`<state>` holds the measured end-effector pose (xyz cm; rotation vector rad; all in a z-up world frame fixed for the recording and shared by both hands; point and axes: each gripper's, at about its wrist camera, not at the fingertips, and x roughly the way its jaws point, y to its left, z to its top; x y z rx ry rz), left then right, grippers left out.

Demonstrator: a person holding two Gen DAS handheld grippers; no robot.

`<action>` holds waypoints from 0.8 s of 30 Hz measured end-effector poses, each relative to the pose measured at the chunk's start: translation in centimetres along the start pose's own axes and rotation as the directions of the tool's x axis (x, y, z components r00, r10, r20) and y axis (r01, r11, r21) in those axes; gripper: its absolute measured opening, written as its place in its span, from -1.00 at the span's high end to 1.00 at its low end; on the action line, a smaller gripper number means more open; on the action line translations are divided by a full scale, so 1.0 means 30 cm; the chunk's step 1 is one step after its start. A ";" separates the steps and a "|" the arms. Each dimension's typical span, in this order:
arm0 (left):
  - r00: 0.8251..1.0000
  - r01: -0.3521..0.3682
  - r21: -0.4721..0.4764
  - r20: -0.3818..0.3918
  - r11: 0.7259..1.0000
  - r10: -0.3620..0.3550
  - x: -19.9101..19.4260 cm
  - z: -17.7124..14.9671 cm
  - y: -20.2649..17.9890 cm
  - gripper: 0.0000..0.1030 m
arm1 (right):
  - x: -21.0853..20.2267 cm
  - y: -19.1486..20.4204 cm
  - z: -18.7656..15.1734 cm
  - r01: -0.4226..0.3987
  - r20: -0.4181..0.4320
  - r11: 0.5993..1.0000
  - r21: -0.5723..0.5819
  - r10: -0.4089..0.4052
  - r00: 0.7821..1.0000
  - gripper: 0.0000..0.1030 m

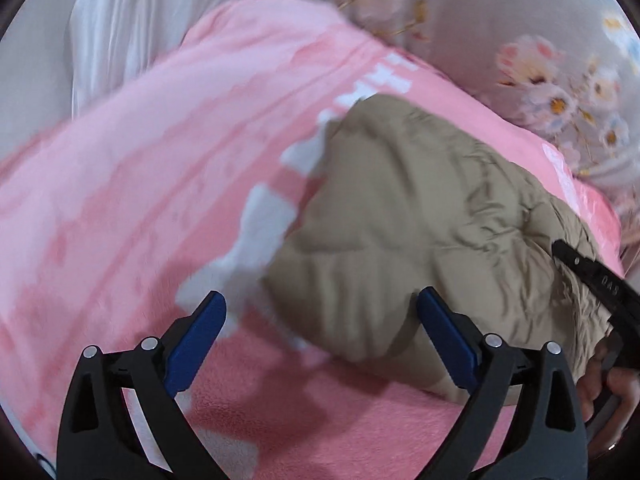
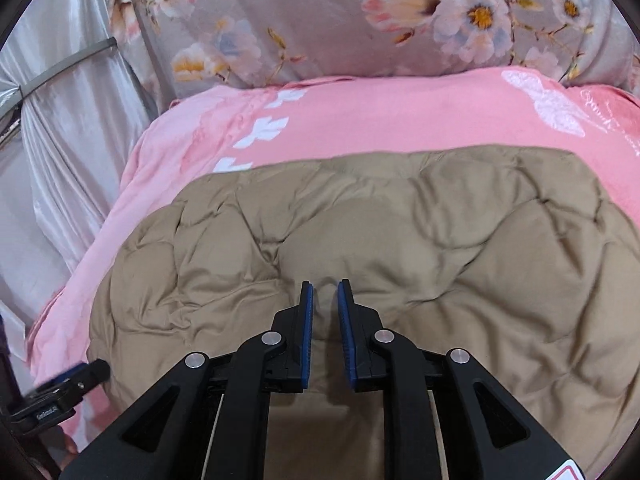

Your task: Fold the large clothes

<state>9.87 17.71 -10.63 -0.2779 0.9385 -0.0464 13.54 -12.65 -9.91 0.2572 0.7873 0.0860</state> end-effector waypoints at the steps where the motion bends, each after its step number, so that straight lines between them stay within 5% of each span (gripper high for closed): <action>1: 0.999 0.042 -0.049 -0.032 0.998 -0.043 0.023 -0.001 0.029 -0.83 | 0.017 0.011 -0.010 0.018 -0.006 1.000 -0.014 -0.018 1.000 0.68; 3: 0.988 0.133 -0.147 -0.056 0.980 -0.142 0.056 -0.008 0.069 -0.89 | 0.035 0.018 -0.026 0.039 0.001 0.999 -0.035 -0.039 0.999 0.68; 11: 0.957 0.281 -0.141 -0.030 0.949 -0.288 0.097 0.033 -0.023 -0.84 | 0.070 -0.011 -0.063 0.031 0.044 0.999 -0.042 -0.029 0.999 0.78; 17: 0.969 0.248 -0.006 0.024 0.969 -0.248 -0.006 0.070 -0.153 0.43 | 0.076 -0.025 -0.054 0.012 0.038 1.000 -0.027 -0.011 0.999 0.78; 24: 0.937 0.318 0.145 0.105 0.937 -0.334 -0.228 0.133 -0.324 0.64 | -0.138 -0.091 -0.111 -0.028 0.058 1.000 0.012 0.027 0.998 0.82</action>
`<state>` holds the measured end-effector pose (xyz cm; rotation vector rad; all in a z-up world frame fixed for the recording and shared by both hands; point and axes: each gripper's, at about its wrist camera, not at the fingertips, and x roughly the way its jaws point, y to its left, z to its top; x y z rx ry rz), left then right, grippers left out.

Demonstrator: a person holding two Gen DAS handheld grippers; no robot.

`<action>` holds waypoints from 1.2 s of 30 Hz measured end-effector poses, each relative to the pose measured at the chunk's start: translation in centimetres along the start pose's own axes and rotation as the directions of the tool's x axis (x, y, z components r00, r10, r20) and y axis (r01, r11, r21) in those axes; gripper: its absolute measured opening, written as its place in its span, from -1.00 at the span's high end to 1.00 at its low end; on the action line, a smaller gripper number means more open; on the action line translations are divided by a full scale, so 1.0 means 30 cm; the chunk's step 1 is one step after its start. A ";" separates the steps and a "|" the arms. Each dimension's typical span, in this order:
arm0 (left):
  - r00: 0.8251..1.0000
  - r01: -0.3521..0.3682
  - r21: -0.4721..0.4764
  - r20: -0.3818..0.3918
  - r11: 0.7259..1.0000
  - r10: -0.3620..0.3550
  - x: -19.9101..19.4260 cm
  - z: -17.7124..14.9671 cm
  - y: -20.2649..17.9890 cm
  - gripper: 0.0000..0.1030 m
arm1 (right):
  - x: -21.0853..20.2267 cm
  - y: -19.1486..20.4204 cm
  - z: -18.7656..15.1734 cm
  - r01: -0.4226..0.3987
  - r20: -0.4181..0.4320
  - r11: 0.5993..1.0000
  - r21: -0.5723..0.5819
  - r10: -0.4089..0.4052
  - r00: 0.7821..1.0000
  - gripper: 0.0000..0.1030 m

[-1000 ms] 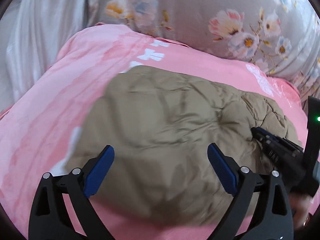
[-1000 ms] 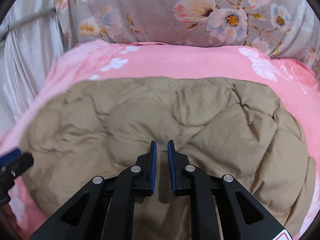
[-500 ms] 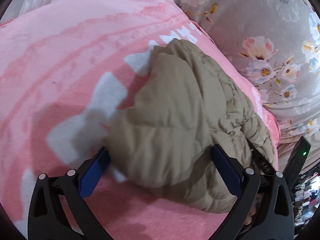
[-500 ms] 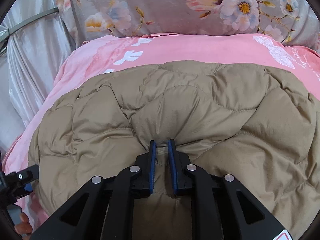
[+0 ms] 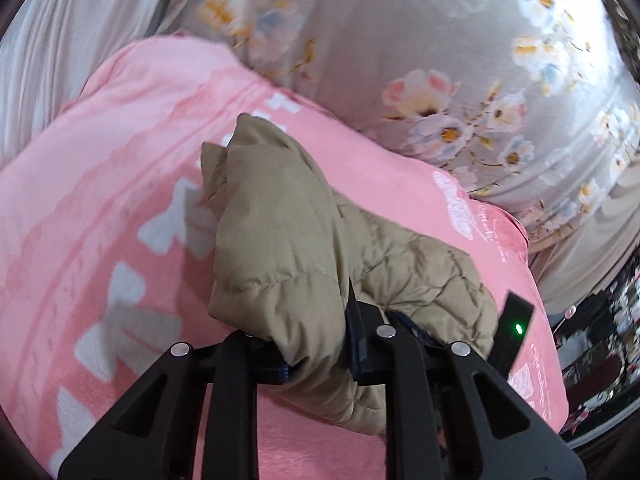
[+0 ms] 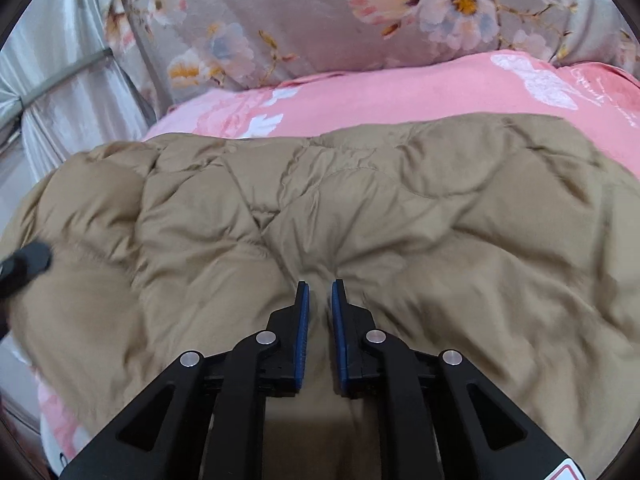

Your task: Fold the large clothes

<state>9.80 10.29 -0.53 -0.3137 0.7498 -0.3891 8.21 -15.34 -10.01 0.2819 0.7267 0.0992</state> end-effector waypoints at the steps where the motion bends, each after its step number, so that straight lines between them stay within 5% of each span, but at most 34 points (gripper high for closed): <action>1: 1.000 0.004 0.022 0.009 1.000 -0.004 -0.011 0.013 -0.027 0.64 | -0.033 -0.014 -0.018 0.001 -0.003 1.000 -0.006 -0.001 1.000 0.83; 6: 0.996 0.058 0.103 0.055 0.993 -0.064 -0.079 0.039 -0.161 0.68 | -0.087 -0.089 -0.121 -0.041 -0.080 0.996 0.084 0.048 0.996 0.98; 11: 0.988 0.129 0.187 0.054 0.974 -0.141 -0.143 0.029 -0.310 0.75 | -0.011 -0.084 -0.134 -0.117 -0.110 0.981 0.155 0.135 0.985 0.92; 16: 0.984 0.155 0.263 0.047 0.952 -0.173 -0.184 0.001 -0.415 0.78 | 0.102 -0.095 -0.110 -0.328 -0.112 0.898 0.293 0.373 0.921 0.93; 23: 0.984 0.178 0.372 -0.065 0.911 -0.166 -0.063 -0.097 -0.537 0.78 | 0.176 -0.082 -0.073 -0.363 -0.146 0.860 0.359 0.436 0.888 0.96; 26: 0.975 0.220 0.422 -0.122 0.879 -0.186 -0.007 -0.135 -0.611 0.79 | 0.063 -0.183 -0.110 -0.414 -0.087 0.795 0.444 0.498 0.863 0.96; 29: 0.967 0.248 0.451 -0.163 0.858 -0.194 0.035 -0.159 -0.673 0.79 | -0.101 -0.321 -0.161 -0.368 -0.038 0.807 0.461 0.433 0.901 0.96; 33: 0.955 0.273 0.438 -0.233 0.856 -0.186 0.147 -0.201 -0.735 0.79 | -0.293 -0.471 -0.202 -0.237 0.008 0.856 0.460 0.263 0.965 0.96; 36: 0.946 0.270 0.442 -0.287 0.856 -0.151 0.249 -0.258 -0.784 0.79 | -0.387 -0.515 -0.206 -0.120 0.019 0.898 0.424 0.124 0.992 0.96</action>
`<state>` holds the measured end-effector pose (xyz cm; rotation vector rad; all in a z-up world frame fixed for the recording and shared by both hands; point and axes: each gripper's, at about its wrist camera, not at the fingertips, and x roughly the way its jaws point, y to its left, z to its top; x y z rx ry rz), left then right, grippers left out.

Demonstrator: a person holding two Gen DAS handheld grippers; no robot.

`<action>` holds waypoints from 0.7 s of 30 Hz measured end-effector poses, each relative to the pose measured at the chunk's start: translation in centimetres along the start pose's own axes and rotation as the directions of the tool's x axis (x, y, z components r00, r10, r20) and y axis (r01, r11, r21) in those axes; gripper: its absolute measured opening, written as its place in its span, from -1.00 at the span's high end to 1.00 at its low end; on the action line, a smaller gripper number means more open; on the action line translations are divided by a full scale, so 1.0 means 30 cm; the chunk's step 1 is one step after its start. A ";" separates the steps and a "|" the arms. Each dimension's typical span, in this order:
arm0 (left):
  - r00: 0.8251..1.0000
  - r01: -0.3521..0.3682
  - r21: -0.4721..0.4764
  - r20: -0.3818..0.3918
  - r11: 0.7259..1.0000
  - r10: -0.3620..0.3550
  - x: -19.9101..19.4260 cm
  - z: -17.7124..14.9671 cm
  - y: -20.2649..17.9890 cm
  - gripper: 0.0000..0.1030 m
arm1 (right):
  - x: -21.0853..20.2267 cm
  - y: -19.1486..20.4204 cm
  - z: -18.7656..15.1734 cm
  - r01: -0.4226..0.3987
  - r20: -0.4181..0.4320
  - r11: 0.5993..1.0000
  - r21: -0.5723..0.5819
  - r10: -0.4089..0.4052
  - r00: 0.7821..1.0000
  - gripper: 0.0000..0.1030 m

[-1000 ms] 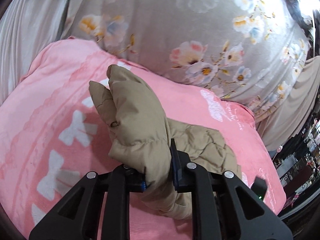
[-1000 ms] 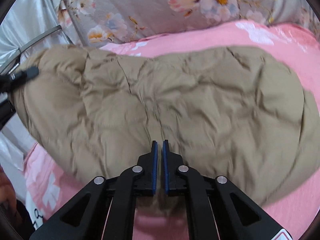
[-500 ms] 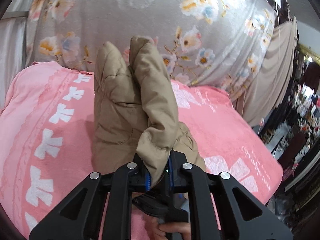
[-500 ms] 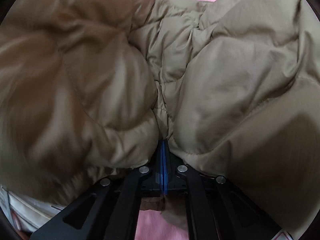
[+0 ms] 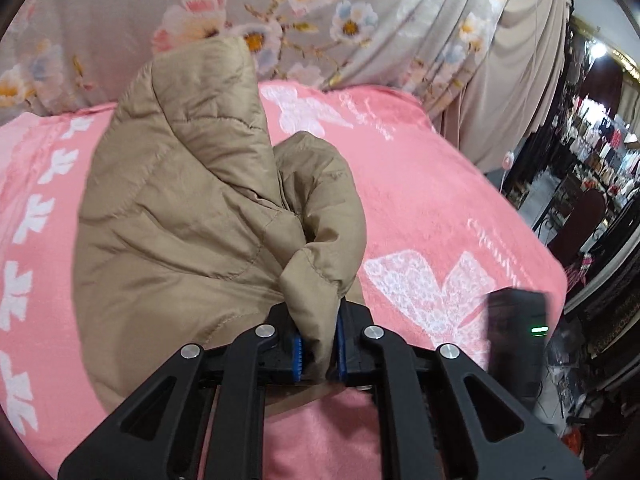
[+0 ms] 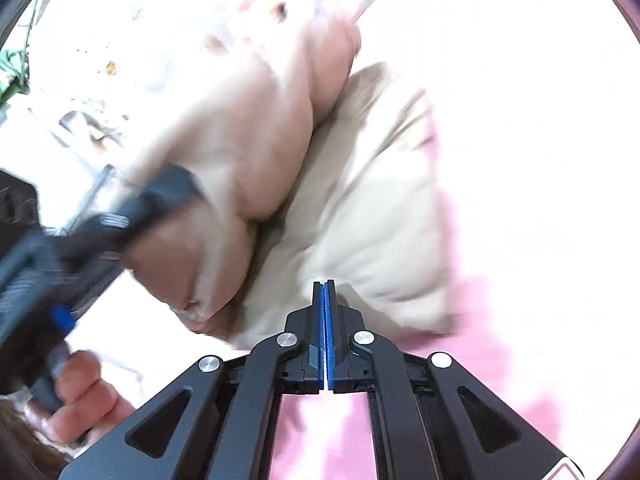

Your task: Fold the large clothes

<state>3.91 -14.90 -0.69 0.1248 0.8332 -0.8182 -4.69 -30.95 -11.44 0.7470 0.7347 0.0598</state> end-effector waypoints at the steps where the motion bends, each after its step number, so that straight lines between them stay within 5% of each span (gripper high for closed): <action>1: 1.000 -0.005 0.003 -0.017 1.000 0.005 0.028 -0.004 -0.012 0.79 | -0.019 -0.003 0.003 0.036 0.017 0.999 -0.013 -0.036 0.999 0.96; 3: 0.998 -0.019 0.011 -0.060 1.000 0.019 0.100 -0.019 -0.034 0.79 | -0.061 -0.010 0.010 0.108 0.054 0.993 -0.040 -0.105 0.993 0.95; 11: 0.987 -0.050 0.005 -0.150 0.999 0.050 0.271 -0.066 -0.039 0.78 | -0.086 -0.019 0.073 0.164 0.106 0.986 -0.014 -0.162 0.981 0.86; 16: 0.990 -0.041 0.003 -0.135 0.999 0.041 0.235 -0.081 -0.048 0.66 | -0.148 -0.030 0.158 0.164 0.133 0.986 -0.026 -0.159 0.978 0.82; 19: 0.993 0.080 -0.033 -0.090 0.996 -0.083 0.088 -0.072 -0.051 -0.06 | -0.190 0.019 0.212 0.153 0.163 0.987 -0.041 -0.145 0.976 0.73; 21: 0.992 0.126 -0.048 -0.021 0.991 -0.127 -0.033 -0.057 -0.036 -0.45 | -0.201 0.057 0.253 0.128 0.183 0.991 -0.045 -0.117 0.976 0.29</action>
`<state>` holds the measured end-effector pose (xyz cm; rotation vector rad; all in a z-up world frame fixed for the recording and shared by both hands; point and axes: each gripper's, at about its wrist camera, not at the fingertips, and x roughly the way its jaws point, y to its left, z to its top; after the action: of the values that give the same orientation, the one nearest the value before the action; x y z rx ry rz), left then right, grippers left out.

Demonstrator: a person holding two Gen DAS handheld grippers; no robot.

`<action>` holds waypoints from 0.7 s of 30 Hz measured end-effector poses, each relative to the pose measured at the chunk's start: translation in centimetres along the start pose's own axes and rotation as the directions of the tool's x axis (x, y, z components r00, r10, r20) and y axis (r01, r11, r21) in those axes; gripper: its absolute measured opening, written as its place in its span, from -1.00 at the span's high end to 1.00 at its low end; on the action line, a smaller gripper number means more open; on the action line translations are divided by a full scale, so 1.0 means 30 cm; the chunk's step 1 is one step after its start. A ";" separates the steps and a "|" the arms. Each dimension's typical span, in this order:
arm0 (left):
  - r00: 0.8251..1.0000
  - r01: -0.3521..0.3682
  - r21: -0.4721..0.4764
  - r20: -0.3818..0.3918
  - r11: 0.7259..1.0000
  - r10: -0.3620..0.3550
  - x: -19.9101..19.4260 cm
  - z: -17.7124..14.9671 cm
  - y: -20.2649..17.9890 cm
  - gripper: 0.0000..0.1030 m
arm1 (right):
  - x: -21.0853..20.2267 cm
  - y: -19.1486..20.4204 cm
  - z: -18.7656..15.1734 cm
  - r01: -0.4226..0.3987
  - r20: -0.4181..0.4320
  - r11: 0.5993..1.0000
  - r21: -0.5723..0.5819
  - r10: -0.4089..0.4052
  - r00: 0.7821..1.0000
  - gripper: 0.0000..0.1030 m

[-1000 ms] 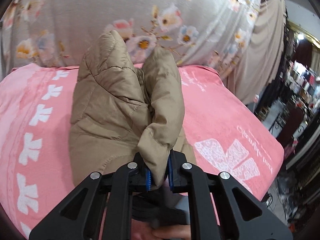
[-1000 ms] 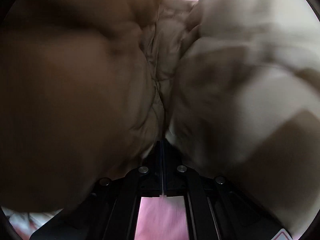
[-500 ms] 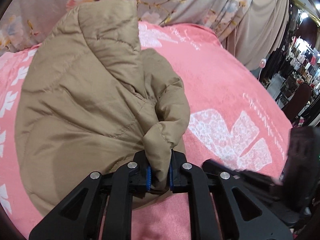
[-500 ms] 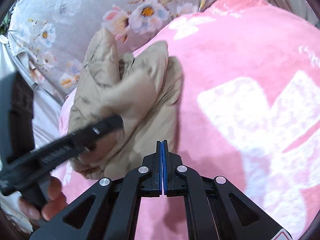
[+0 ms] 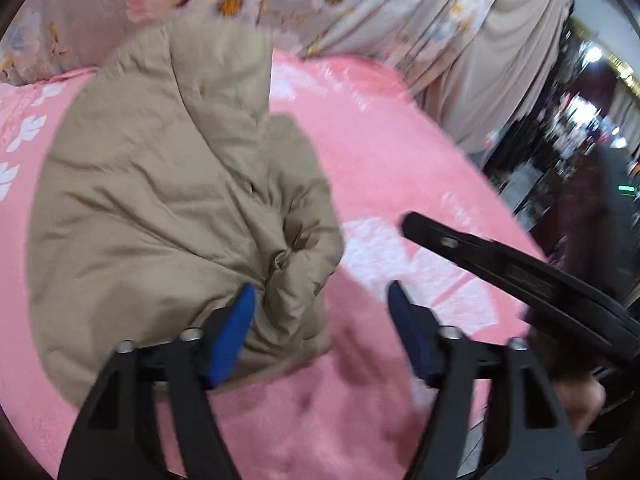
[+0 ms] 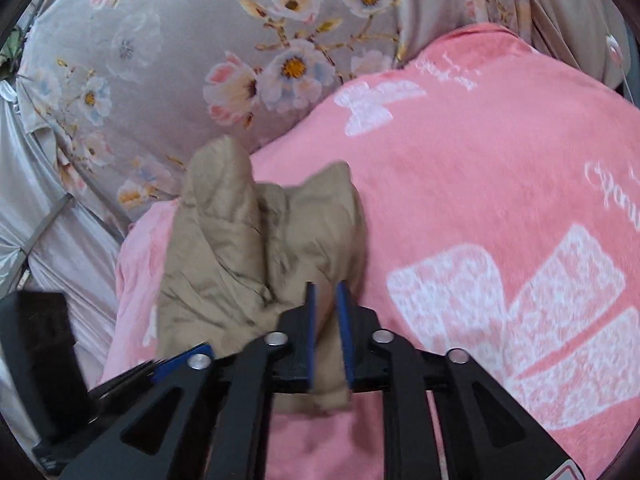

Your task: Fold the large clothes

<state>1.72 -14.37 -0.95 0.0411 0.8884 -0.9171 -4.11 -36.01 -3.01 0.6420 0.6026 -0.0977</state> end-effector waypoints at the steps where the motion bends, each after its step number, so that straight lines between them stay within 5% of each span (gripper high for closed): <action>1: 0.999 0.008 0.000 0.032 1.000 -0.008 -0.050 0.009 0.002 -0.49 | -0.001 0.025 0.028 -0.020 0.015 1.000 0.004 0.020 1.000 0.13; 3: 0.992 0.000 -0.013 0.125 1.000 0.002 -0.189 0.048 0.039 -0.54 | 0.009 0.085 0.083 -0.061 0.030 0.998 0.013 0.060 0.998 -0.14; 5: 0.972 -0.103 -0.067 0.204 0.992 0.114 -0.298 0.100 0.110 -0.58 | 0.032 0.146 0.138 -0.102 0.024 0.994 0.026 0.102 0.995 -0.16; 7: 0.923 -0.265 -0.154 0.246 0.952 0.297 -0.368 0.164 0.209 -0.59 | 0.068 0.196 0.195 -0.129 0.017 0.990 0.059 0.129 0.992 -0.16; 10: 0.864 -0.390 -0.260 0.229 0.883 0.448 -0.402 0.249 0.352 -0.58 | 0.156 0.265 0.280 -0.101 0.003 0.986 0.129 0.102 0.995 -0.20; 16: 0.827 -0.465 -0.309 0.183 0.829 0.532 -0.368 0.367 0.474 -0.58 | 0.384 0.329 0.340 0.008 -0.148 0.989 0.146 0.014 0.989 -0.26; 17: 0.831 -0.464 -0.317 0.168 0.827 0.531 -0.348 0.390 0.490 -0.58 | 0.407 0.328 0.339 0.018 -0.169 0.990 0.139 0.005 0.986 -0.15; 19: 0.841 -0.457 -0.319 0.149 0.830 0.520 -0.304 0.403 0.484 -0.58 | 0.423 0.304 0.337 0.027 -0.185 0.988 0.151 0.001 0.983 0.53; 21: 0.851 -0.452 -0.316 0.127 0.834 0.509 -0.259 0.430 0.482 -0.58 | 0.406 0.260 0.336 0.006 -0.177 0.983 0.181 0.027 0.984 0.75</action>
<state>18.00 -4.98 8.11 -0.0664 0.7532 -0.3071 13.05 -34.52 0.81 0.8362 0.7691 -0.0864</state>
